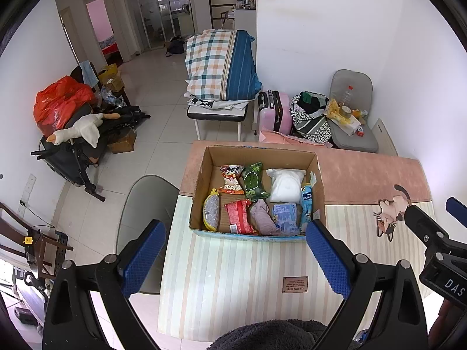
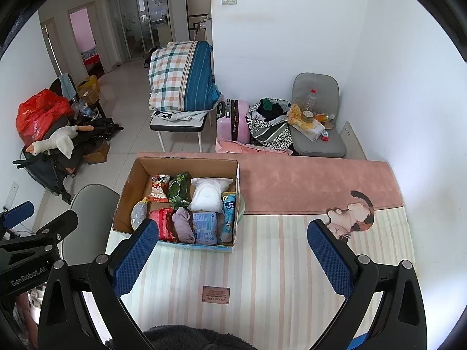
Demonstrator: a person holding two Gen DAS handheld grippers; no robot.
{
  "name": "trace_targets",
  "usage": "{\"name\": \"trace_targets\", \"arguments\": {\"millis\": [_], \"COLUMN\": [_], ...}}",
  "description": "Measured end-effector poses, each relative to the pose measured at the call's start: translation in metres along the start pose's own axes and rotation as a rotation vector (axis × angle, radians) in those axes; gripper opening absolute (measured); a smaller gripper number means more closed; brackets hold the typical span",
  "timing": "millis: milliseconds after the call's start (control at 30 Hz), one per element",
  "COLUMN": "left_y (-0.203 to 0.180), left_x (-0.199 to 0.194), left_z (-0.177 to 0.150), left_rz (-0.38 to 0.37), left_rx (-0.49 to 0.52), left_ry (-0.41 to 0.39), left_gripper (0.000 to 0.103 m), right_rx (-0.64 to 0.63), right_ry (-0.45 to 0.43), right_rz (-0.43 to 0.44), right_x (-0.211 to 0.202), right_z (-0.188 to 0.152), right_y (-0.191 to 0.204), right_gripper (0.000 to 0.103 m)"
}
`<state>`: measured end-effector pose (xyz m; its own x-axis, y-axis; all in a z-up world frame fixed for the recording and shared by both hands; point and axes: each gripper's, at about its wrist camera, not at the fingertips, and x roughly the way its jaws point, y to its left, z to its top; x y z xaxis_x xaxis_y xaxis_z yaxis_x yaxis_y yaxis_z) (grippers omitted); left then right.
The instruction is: Organize soft objects
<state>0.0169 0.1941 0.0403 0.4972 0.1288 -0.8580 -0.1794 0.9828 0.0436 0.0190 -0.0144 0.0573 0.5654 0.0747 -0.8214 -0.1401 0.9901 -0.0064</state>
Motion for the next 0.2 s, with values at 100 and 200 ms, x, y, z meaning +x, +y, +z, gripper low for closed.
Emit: {"name": "trace_targets", "arguments": {"millis": [100, 200], "left_y": [-0.0006, -0.0008], "left_x": [0.0000, 0.0000], "left_z": [0.0029, 0.0035], "left_rz": [-0.002, -0.004], "left_rx": [0.010, 0.011], "left_ry": [-0.008, -0.009], "left_gripper": [0.099, 0.099], "right_rx": [-0.001, -0.001], "right_ry": [-0.002, -0.003], "right_rz": [-0.002, -0.003], "right_x": [-0.0002, -0.0004], "right_z": [0.0005, 0.0004], "right_y": [0.0000, 0.0001], "right_gripper": [0.103, 0.103]}}
